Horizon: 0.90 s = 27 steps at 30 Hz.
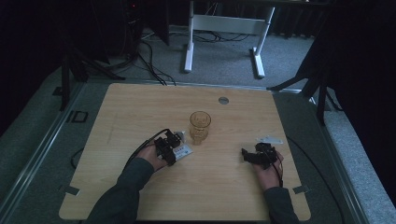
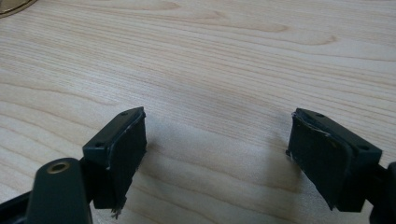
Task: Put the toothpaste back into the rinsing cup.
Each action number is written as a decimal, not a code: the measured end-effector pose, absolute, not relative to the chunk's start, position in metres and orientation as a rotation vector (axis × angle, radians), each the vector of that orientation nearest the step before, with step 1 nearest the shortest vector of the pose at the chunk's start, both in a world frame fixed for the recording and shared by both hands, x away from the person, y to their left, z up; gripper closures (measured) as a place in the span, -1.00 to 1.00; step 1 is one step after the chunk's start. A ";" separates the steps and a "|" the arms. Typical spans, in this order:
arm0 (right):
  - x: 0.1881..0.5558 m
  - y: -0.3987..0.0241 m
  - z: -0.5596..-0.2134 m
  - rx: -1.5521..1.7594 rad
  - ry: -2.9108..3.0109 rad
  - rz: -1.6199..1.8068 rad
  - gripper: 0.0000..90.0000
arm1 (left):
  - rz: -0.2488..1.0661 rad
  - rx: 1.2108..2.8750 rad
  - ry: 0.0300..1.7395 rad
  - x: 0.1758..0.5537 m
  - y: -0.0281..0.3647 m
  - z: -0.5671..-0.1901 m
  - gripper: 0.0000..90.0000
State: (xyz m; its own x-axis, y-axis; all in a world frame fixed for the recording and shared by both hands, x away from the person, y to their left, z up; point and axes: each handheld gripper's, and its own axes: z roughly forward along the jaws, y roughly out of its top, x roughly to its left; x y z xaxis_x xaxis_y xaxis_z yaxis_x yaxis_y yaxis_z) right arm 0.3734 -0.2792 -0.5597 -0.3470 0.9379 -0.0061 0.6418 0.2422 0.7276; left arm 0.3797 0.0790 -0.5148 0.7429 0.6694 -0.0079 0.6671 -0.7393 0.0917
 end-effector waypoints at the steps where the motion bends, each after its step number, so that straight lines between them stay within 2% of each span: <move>1: 0.373 -0.279 -0.560 1.442 2.076 0.891 -0.58 | 0.038 2.851 1.093 0.380 0.079 -0.515 0.24; 19: 0.373 -0.279 -0.560 1.442 2.076 0.891 -0.58 | 0.013 2.862 1.097 0.383 0.078 -0.518 0.26; 27: 0.373 -0.279 -0.560 1.441 2.076 0.891 -0.58 | 0.002 2.850 1.108 0.383 0.079 -0.517 0.35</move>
State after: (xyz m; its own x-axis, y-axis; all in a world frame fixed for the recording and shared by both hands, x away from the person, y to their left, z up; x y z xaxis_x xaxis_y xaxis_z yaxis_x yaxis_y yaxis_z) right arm 0.3734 -0.2792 -0.5597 -0.3471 0.9378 -0.0061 0.6418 0.2423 0.7276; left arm 0.3828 0.0794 -0.5170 0.7378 0.6744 -0.0293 0.6743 -0.7343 0.0787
